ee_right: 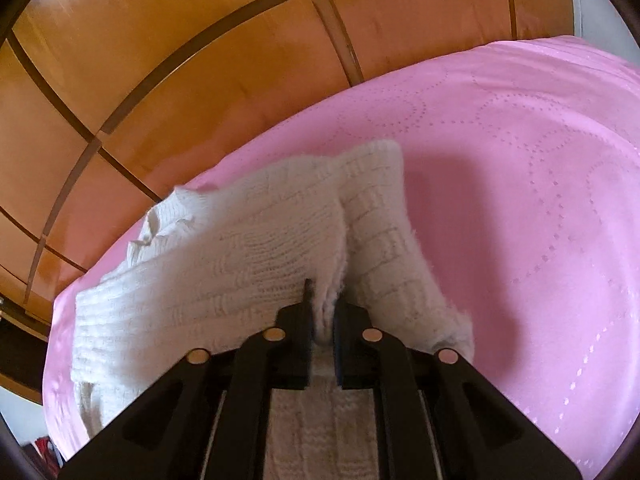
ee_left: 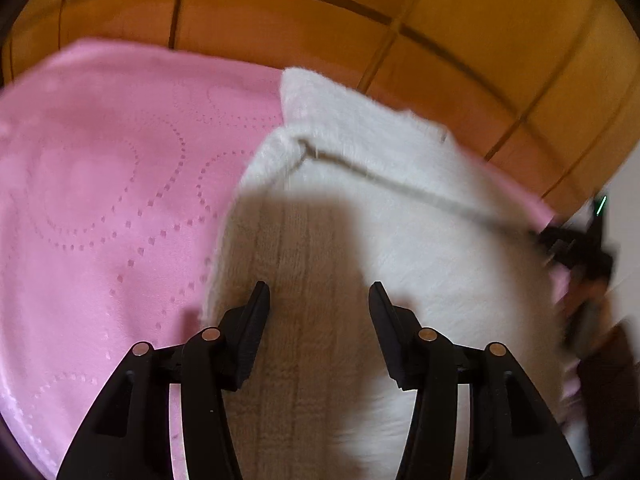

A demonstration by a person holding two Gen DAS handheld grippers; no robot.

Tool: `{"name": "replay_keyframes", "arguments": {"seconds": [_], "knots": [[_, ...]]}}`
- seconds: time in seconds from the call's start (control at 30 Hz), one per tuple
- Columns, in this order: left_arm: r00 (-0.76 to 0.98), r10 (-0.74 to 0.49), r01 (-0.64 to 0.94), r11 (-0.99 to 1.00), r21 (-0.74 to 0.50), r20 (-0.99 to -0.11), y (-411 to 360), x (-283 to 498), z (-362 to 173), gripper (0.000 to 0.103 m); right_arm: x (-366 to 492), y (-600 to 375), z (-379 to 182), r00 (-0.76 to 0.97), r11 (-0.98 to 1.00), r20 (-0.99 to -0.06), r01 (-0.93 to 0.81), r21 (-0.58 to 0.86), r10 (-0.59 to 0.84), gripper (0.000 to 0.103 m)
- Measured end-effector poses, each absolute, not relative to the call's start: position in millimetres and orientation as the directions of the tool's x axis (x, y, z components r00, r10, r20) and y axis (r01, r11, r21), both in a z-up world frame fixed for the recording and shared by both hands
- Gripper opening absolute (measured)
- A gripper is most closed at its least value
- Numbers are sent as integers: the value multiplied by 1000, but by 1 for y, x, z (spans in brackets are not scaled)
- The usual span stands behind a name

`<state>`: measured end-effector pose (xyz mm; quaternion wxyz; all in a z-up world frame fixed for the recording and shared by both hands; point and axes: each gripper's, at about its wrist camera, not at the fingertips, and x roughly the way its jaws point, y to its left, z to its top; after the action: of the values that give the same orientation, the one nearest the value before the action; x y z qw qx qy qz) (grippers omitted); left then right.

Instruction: Fold small clothes

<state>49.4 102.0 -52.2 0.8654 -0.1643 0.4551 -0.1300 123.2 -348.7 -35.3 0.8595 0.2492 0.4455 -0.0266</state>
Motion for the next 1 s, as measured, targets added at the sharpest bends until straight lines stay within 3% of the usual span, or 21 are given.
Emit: {"name": "replay_keyframes", "arguments": {"seconds": [0.1, 0.13, 0.33, 0.67, 0.73, 0.77, 0.9, 1.0], "knots": [[599, -417, 21, 862, -507, -684, 135, 72, -30, 65, 116, -354, -24, 626, 886, -767, 266, 381, 142, 49], [617, -419, -2, 846, -534, -666, 146, 84, -25, 65, 113, -355, -14, 652, 890, -750, 268, 368, 113, 55], [606, -479, -49, 774, -631, -635, 169, 163, -22, 65, 115, -331, 16, 708, 934, -698, 167, 315, 109, 70], [455, -558, -143, 723, -676, -693, 142, 258, -75, 63, 133, -305, -3, 660, 969, -743, 97, 228, 109, 73], [433, -574, -137, 720, -681, -695, 138, 266, -81, 20, 137, -300, -10, 644, 971, -757, 88, 223, 116, 73], [442, -564, -122, 732, -670, -697, 136, 266, -78, 15, 139, -297, -14, 636, 972, -763, 82, 220, 119, 73], [552, -483, -35, 801, -597, -680, 135, 252, -44, 10, 132, -279, -22, 611, 976, -774, 13, 219, 166, 73], [565, -342, -6, 908, -418, -751, 126, 252, -41, 10, 125, -257, -30, 602, 985, -782, -38, 170, 159, 76]]}}
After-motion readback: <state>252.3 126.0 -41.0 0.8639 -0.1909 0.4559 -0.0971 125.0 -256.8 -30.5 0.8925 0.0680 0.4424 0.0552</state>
